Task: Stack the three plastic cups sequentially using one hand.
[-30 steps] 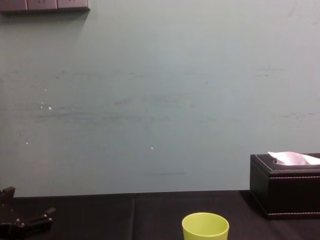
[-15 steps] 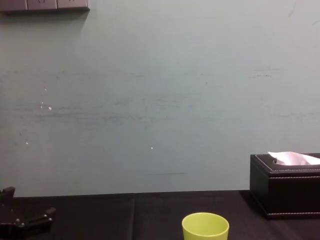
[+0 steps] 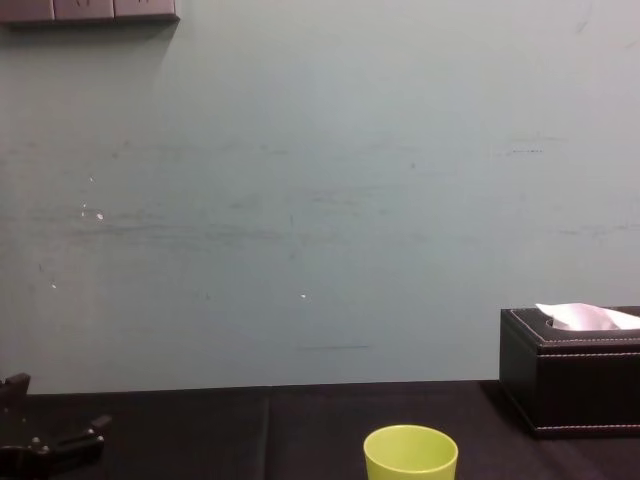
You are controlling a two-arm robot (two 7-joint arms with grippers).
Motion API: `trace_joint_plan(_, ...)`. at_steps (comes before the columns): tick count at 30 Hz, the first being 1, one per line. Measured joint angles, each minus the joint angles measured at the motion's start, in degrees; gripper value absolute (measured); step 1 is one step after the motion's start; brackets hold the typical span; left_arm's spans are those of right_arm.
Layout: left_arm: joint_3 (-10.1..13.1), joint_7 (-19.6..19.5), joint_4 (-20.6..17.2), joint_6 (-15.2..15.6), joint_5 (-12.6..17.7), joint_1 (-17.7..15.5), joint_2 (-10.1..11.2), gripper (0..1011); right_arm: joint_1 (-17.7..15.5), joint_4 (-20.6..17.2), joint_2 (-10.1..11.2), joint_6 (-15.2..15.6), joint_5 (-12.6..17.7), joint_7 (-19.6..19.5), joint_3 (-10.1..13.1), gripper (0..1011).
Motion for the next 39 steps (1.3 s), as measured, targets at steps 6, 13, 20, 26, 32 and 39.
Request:
trace_joint_plan(6,0.0,0.0,0.0,0.0,0.0,0.0,0.0,1011,0.0,0.0,0.0,0.0,0.0,0.0,0.0,737)
trace_joint_plan(13,0.0,0.0,0.0,0.0,0.0,0.0,0.0,1011,0.0,0.0,0.0,0.0,0.0,0.0,0.0,722)
trace_joint_plan(20,0.0,0.0,0.0,0.0,0.0,0.0,0.0,1011,-0.1,-0.1,0.0,0.0,0.0,-0.1,0.1,722)
trace_joint_plan(26,0.0,0.0,0.0,0.0,0.0,0.0,0.0,1011,-2.2,-3.3,0.5,-0.2,-0.1,-2.6,2.3,722)
trace_joint_plan(32,0.0,0.0,0.0,0.0,0.0,0.0,0.0,1011,-3.9,-7.5,0.9,1.1,0.6,-4.2,5.1,722)
trace_joint_plan(39,0.0,0.0,0.0,0.0,0.0,0.0,0.0,1011,-3.4,-11.0,1.0,2.6,1.3,-4.3,6.0,722)
